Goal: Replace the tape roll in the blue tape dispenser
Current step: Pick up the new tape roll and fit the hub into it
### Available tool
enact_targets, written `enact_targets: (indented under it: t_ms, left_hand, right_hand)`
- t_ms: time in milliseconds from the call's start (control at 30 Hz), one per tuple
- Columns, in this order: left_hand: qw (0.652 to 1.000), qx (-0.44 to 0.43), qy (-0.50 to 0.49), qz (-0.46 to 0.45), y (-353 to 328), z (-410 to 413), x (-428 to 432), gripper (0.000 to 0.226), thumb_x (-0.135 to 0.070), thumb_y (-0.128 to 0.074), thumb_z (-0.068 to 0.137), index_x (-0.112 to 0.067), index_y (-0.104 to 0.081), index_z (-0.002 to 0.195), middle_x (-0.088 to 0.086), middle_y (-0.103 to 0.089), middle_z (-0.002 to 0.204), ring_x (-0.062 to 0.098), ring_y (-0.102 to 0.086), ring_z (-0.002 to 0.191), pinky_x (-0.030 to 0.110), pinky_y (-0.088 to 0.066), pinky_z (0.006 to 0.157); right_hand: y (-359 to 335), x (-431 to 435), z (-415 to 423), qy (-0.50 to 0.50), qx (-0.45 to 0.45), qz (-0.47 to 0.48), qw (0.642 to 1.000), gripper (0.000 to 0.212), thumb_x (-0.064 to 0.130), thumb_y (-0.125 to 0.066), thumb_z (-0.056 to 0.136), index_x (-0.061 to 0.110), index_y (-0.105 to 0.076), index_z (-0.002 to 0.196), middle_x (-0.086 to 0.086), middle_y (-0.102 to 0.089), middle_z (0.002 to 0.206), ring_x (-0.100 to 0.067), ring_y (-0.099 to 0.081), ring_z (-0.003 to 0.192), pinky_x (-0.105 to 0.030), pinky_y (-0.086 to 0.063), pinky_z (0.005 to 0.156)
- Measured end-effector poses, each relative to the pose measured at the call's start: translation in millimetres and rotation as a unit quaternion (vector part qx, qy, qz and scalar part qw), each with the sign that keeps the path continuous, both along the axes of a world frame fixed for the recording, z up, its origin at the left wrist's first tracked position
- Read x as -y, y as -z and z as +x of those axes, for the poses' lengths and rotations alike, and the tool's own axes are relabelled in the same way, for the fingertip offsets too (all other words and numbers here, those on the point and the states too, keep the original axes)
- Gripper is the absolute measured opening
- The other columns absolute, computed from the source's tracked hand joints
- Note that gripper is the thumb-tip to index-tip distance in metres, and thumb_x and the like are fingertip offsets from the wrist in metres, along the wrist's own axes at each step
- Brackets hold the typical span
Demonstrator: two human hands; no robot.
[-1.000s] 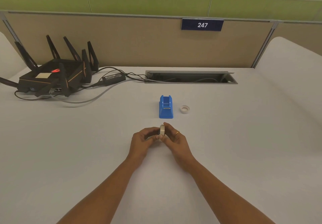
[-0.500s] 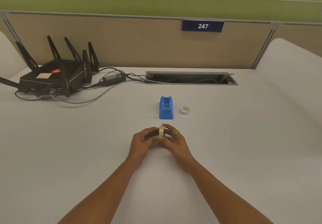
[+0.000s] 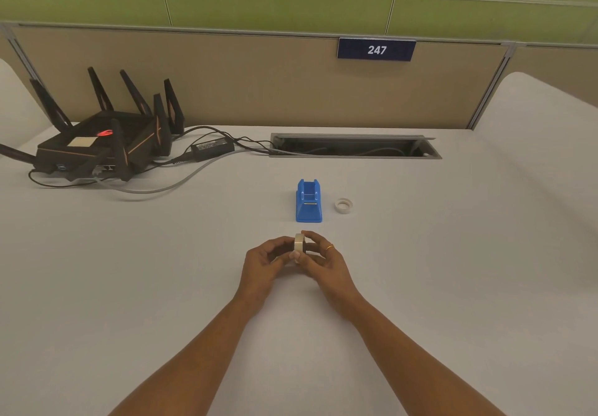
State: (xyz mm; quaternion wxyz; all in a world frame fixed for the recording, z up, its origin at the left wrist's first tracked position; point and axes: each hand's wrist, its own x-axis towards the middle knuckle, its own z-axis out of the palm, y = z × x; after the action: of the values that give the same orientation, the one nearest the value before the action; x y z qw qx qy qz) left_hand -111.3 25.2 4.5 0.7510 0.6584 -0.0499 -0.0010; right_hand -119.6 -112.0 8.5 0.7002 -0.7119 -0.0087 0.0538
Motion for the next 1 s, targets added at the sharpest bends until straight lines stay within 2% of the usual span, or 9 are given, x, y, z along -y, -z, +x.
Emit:
enact_targets:
  t_ms: [267, 533, 633, 733, 867, 1000]
  left_hand:
    - [1.000, -0.003, -0.015, -0.004, 0.4, 0.0, 0.3, 0.022, -0.004, -0.066, 0.078, -0.019, -0.069, 0.093, -0.010, -0.074, 0.085, 0.004, -0.067, 0.084, 0.010, -0.050, 0.070]
    - [1.000, 0.002, -0.009, 0.018, -1.8, -1.3, 2.0, 0.024, -0.004, -0.067, 0.076, -0.022, -0.068, 0.092, -0.007, -0.071, 0.091, 0.000, -0.067, 0.085, 0.008, -0.049, 0.069]
    - [0.999, 0.002, -0.011, 0.033, -1.9, -0.8, 2.6, 0.024, -0.003, -0.066, 0.077, -0.022, -0.067, 0.093, -0.002, -0.070, 0.094, 0.000, -0.066, 0.085, 0.008, -0.050, 0.071]
    - [0.998, 0.008, -0.008, 0.054, -2.3, -1.0, 3.1, 0.025, -0.002, -0.065, 0.078, -0.022, -0.066, 0.092, -0.001, -0.069, 0.094, -0.001, -0.066, 0.084, 0.008, -0.050, 0.073]
    - [0.996, 0.021, 0.004, 0.083, -2.9, -1.6, 3.2, 0.027, -0.002, -0.063, 0.079, -0.027, -0.065, 0.090, -0.004, -0.068, 0.094, -0.003, -0.064, 0.085, 0.009, -0.050, 0.076]
    - [0.996, 0.020, 0.001, 0.091, -2.7, -1.0, 3.7, 0.025, -0.002, -0.063, 0.079, -0.022, -0.065, 0.093, -0.002, -0.067, 0.095, -0.006, -0.063, 0.084, 0.007, -0.049, 0.075]
  right_hand:
    - [0.0, -1.5, 0.0, 0.002, 0.007, -0.016, 1.000, 0.045, 0.031, -0.065, 0.081, 0.033, -0.051, 0.124, -0.011, -0.061, 0.116, -0.024, -0.063, 0.103, -0.040, -0.050, 0.096]
    - [-1.6, 0.9, -0.8, -0.024, 0.019, 0.038, 0.999, 0.036, 0.017, -0.062, 0.085, 0.039, -0.054, 0.113, -0.009, -0.062, 0.118, -0.023, -0.063, 0.104, -0.033, -0.052, 0.091]
    - [0.0, 1.9, 0.4, -0.024, 0.015, 0.049, 0.998, 0.036, 0.014, -0.062, 0.085, 0.032, -0.054, 0.115, -0.011, -0.061, 0.118, -0.022, -0.063, 0.103, -0.029, -0.052, 0.089]
    - [2.3, 3.2, 1.8, -0.025, 0.011, 0.056, 0.998, 0.038, 0.011, -0.062, 0.084, 0.023, -0.051, 0.119, -0.015, -0.059, 0.119, -0.025, -0.061, 0.106, -0.033, -0.050, 0.092]
    - [2.9, 4.5, 2.0, -0.030, 0.010, 0.081, 0.996, 0.036, 0.006, -0.062, 0.083, 0.022, -0.052, 0.113, -0.015, -0.058, 0.118, -0.026, -0.060, 0.107, -0.030, -0.049, 0.088]
    - [3.1, 5.5, 1.9, -0.036, 0.011, 0.090, 0.995, 0.038, 0.006, -0.063, 0.083, 0.020, -0.051, 0.116, -0.014, -0.058, 0.119, -0.027, -0.059, 0.109, -0.032, -0.049, 0.090]
